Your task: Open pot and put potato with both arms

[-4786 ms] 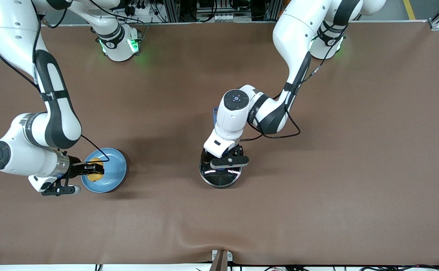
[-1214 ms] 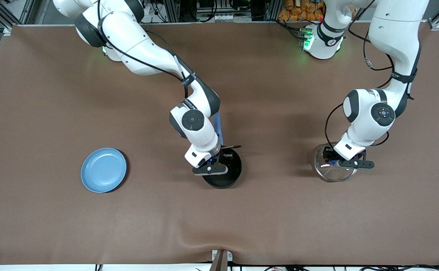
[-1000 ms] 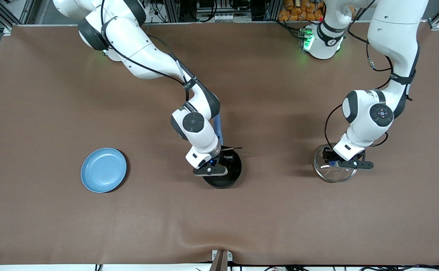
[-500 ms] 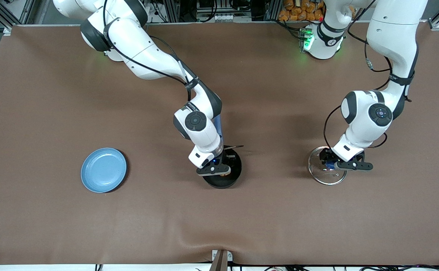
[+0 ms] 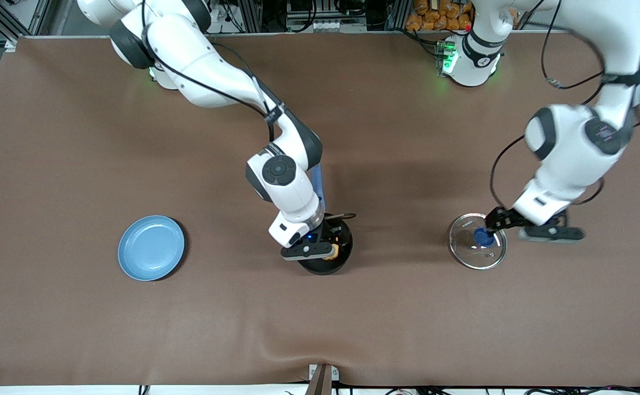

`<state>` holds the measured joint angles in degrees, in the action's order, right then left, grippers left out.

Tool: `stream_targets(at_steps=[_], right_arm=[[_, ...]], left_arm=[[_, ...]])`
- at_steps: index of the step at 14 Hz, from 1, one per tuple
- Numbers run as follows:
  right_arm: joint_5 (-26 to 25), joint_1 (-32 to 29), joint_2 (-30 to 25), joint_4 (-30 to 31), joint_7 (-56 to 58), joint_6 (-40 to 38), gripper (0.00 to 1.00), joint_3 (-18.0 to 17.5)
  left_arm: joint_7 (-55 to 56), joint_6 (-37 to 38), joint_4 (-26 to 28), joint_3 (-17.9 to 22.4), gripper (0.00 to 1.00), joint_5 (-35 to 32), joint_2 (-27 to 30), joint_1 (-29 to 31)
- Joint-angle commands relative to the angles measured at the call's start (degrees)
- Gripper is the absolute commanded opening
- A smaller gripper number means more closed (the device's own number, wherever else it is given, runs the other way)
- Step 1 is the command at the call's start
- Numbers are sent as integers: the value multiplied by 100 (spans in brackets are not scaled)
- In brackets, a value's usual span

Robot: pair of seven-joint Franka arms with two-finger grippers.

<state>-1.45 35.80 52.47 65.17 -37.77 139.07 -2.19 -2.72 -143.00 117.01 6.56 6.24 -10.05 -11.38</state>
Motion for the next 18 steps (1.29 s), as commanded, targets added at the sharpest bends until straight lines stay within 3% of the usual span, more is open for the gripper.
stream_targets(at_steps=[1, 5, 8, 11, 18], right_arm=[[-145, -65, -719, 181, -3, -895, 100, 156], [-145, -380, -1747, 216, 338, -2302, 100, 482], [-154, -959, -2397, 233, 1059, -3392, 100, 491], [-162, -1592, -2969, 242, 1954, -4184, 100, 500], [-145, -3183, -3779, 251, 4344, -5135, 100, 491]], left_arm=[[-106, 1400, -413, -14, 100, 141, 775, 250], [-45, 4011, -2362, 21, 100, 79, 857, 382], [122, 5077, -3418, 12, 100, 96, 786, 453], [175, 5431, -3843, 21, 100, 88, 680, 435], [167, 5440, -3835, 100, 100, -254, 557, 444]])
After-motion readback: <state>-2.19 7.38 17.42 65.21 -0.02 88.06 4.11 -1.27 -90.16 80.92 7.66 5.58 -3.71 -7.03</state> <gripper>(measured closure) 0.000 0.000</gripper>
